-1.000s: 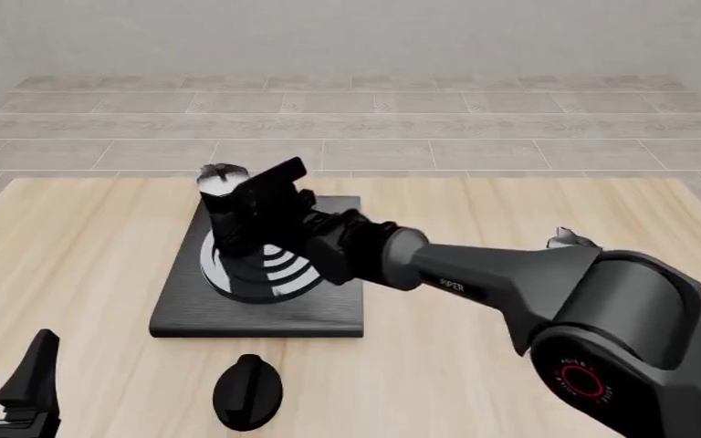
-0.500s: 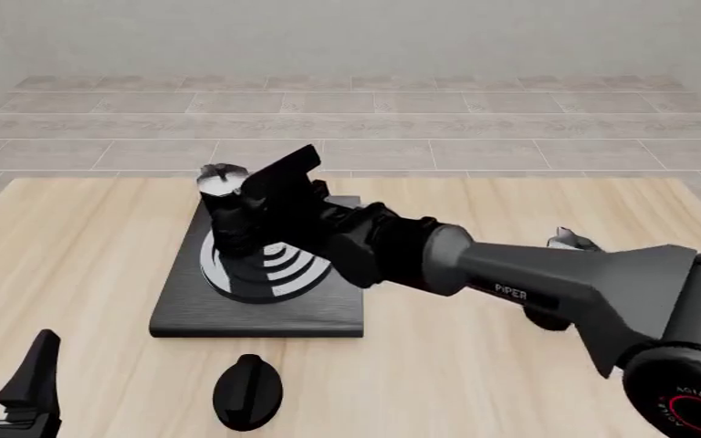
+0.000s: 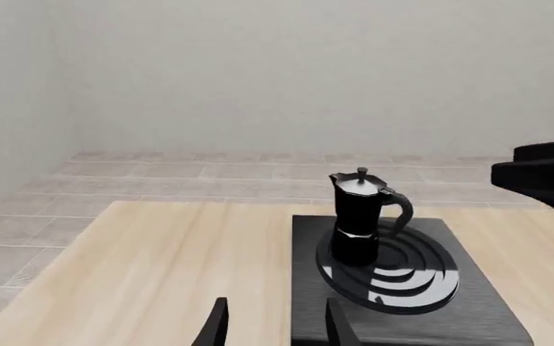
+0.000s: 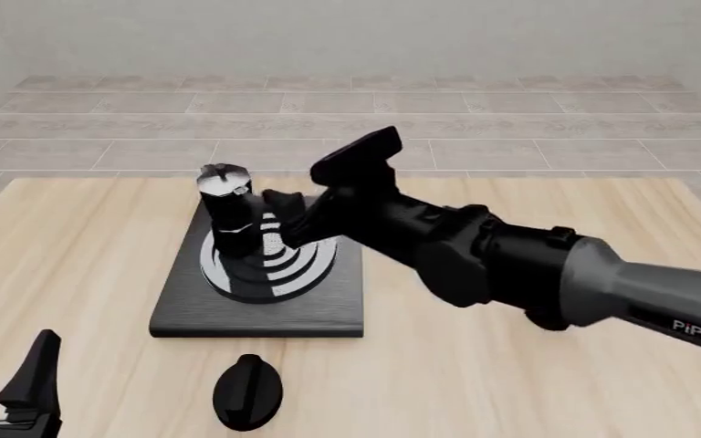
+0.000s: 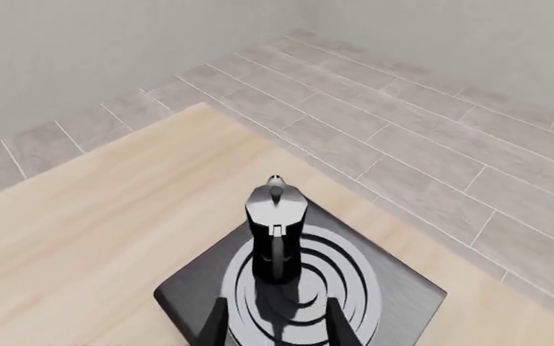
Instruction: Put both moka pots on the stove.
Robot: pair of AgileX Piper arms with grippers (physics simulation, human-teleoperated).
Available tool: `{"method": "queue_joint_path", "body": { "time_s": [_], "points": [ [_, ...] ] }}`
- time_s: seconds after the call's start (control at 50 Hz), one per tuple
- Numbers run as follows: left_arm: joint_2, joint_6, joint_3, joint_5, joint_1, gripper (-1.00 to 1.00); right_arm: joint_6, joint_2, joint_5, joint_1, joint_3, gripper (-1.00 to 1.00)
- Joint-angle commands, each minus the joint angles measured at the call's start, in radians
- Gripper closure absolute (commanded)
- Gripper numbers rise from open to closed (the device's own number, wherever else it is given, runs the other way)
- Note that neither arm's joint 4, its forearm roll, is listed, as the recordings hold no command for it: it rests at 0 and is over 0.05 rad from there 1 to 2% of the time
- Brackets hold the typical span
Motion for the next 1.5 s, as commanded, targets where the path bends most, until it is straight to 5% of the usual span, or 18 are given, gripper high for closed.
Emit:
{"method": "queue_joint_path", "body": {
  "time_s": [0.02,0.52,0.84,1.5],
  "points": [
    [0.0,0.002,-0.002,0.0,0.0,-1.0,0.008,-0.143,-0.033,-0.052,0.131,-1.0],
    [0.0,-0.012,-0.001,-0.002,0.001,-1.0,0.079,-0.382,-0.095,-0.204,0.38,-1.0],
    [0.0,0.007,0.002,0.0,-0.003,-1.0,0.052,-0.534,-0.117,-0.352,0.528,-1.0],
    [0.001,0.018,0.006,0.002,-0.01,-1.0,0.056,-0.815,-0.008,-0.6,0.727,-1.0]
  ]
}}
